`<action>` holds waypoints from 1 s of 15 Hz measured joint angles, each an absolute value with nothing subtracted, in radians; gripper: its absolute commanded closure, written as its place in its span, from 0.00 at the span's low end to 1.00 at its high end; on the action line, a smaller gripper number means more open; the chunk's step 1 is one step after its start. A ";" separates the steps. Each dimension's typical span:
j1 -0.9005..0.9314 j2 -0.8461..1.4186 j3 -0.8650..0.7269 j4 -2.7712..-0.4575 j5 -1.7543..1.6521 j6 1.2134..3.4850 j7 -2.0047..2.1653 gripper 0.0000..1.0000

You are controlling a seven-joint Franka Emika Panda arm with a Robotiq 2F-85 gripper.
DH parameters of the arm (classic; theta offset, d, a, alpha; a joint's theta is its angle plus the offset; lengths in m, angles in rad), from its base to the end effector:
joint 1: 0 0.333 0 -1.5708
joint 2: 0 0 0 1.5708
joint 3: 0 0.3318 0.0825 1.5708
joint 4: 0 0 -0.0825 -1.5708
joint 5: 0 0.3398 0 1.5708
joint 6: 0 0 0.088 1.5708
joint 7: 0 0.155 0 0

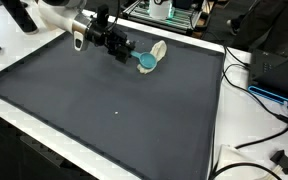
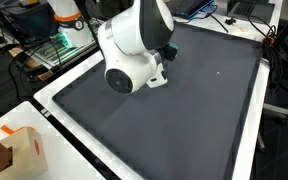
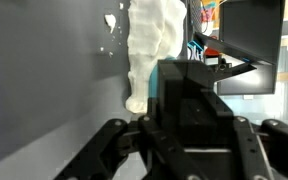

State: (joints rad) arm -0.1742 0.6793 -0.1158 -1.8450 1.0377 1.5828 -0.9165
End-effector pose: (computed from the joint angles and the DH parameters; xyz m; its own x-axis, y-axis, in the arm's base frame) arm 0.5389 -0.0195 0.1839 0.9828 0.1368 -0.1241 -0.0632 -0.3822 -0.9219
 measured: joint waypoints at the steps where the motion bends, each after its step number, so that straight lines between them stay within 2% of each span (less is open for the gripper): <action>1: -0.174 0.679 -0.116 -1.842 1.029 1.584 -0.922 0.75; 15: -0.175 0.677 -0.110 -1.845 1.027 1.601 -0.835 0.75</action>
State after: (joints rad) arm -0.1748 0.6775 -0.1096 -1.8446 1.0270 1.6013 -0.8346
